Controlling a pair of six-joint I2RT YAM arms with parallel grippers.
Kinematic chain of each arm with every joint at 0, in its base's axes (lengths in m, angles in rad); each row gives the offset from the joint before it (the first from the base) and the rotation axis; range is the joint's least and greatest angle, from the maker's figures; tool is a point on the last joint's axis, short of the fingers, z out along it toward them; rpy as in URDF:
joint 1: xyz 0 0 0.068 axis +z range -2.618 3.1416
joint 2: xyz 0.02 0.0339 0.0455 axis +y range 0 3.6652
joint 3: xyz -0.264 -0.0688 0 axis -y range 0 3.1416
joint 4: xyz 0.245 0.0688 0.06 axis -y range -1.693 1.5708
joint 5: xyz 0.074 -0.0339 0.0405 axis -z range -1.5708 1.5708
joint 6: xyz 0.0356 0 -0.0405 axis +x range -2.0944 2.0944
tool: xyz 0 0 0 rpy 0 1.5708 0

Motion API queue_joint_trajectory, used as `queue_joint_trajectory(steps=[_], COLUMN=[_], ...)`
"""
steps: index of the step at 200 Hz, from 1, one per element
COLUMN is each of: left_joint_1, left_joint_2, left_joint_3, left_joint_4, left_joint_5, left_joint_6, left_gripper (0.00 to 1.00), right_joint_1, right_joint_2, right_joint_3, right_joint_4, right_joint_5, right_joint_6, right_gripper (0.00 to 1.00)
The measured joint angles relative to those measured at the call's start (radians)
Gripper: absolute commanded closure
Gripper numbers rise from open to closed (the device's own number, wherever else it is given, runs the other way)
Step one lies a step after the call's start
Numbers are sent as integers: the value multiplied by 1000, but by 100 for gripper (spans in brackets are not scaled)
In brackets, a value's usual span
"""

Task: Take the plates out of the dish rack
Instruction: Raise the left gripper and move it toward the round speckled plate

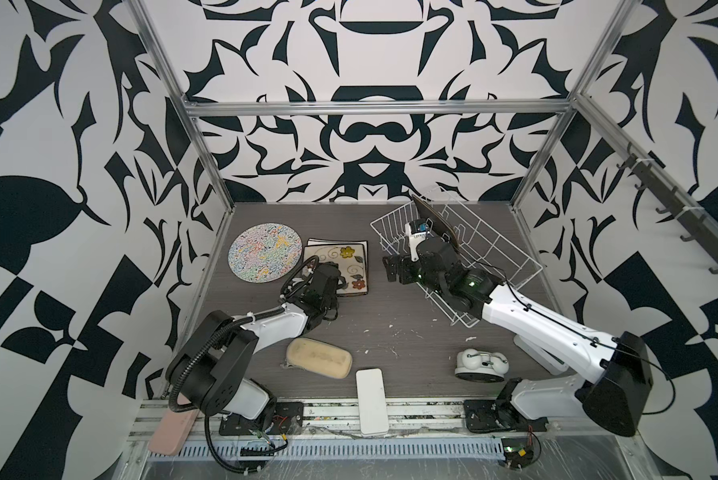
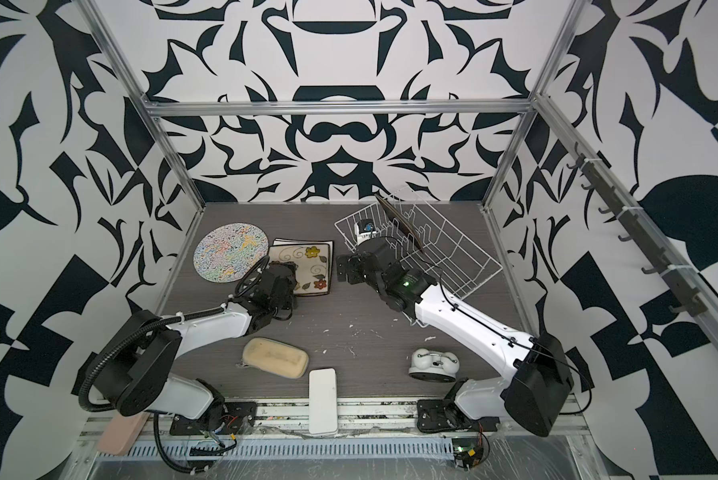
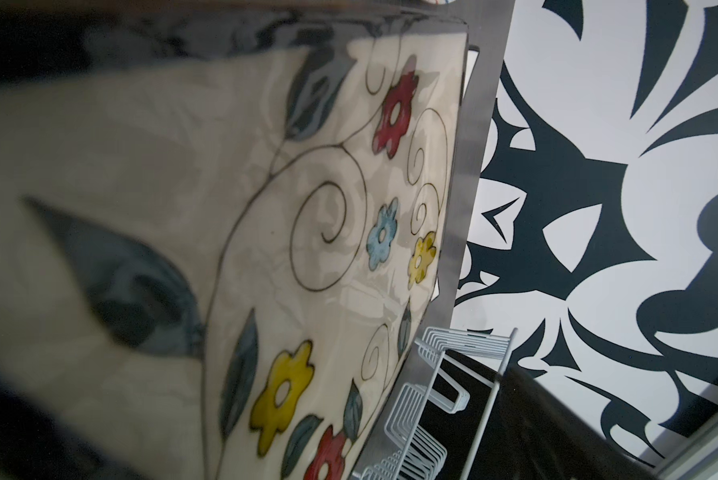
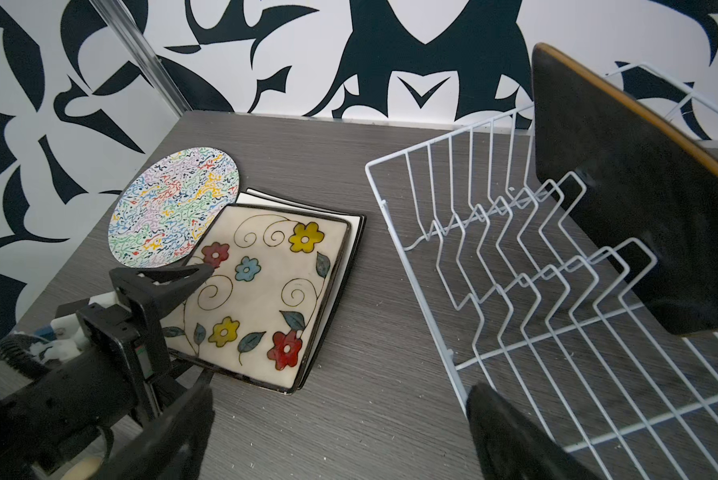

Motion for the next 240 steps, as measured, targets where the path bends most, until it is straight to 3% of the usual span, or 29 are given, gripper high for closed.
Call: queue_joint_trajectory(steps=[132, 240], left_joint_1=[26, 26], left_joint_2=[49, 39], left_joint_3=[129, 175], left_joint_4=[-202, -351], left_joint_5=[106, 124], left_joint_6=[-21, -31], left_gripper=[1, 1], right_joint_1=[-8, -8], right_joint_2=[0, 0], right_joint_3=[0, 0], right_joint_4=[-6, -6], right_joint_5=[0, 0], right_joint_6=[-7, -7], right_gripper=[2, 1])
